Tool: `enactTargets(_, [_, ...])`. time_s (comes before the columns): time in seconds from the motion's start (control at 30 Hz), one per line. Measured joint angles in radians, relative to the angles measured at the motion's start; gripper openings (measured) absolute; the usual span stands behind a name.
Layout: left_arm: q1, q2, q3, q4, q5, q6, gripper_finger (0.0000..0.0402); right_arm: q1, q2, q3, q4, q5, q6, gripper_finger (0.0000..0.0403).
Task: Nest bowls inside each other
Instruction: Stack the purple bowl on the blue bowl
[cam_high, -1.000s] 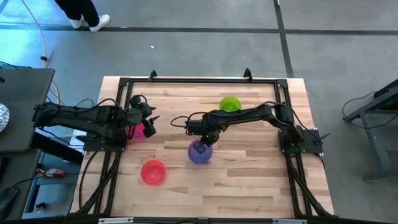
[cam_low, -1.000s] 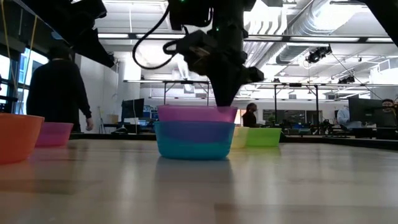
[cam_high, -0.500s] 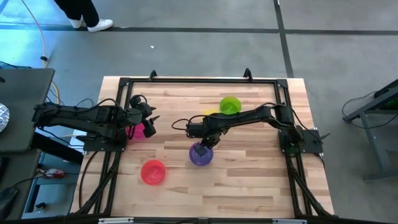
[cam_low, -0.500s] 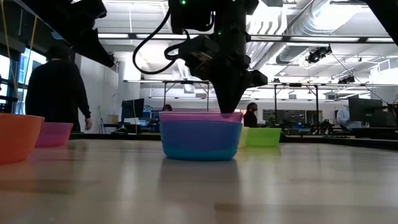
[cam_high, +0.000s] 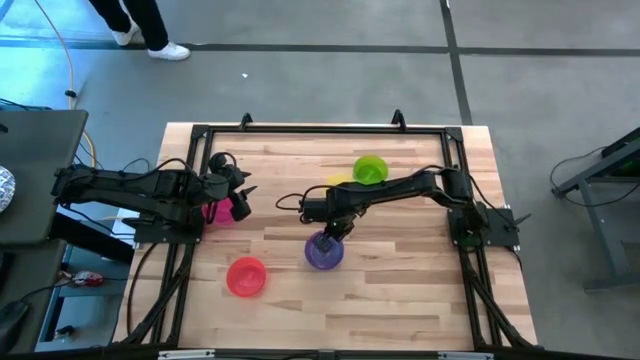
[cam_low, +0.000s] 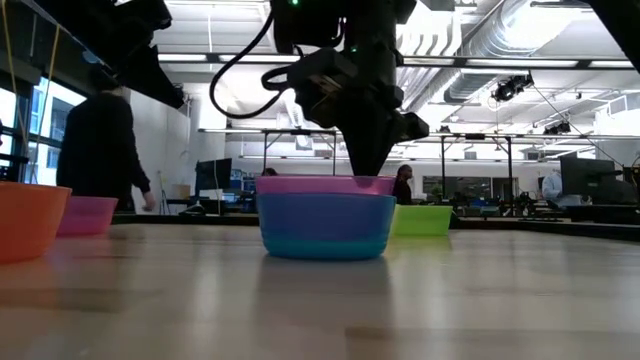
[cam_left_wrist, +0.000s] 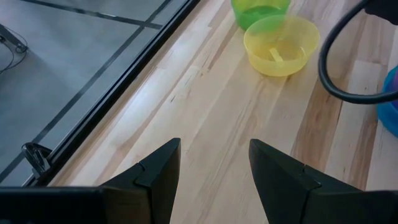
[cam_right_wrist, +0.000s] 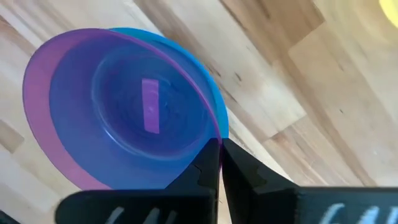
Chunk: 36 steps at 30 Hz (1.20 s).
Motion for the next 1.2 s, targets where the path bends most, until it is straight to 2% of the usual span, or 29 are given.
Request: enactTargets(1.2, [0.0,0.0,0.0,0.0,0.027,-0.026,0.0181,0.003,0.02,0.002,-0.013,-0.087,-0.013,0.0])
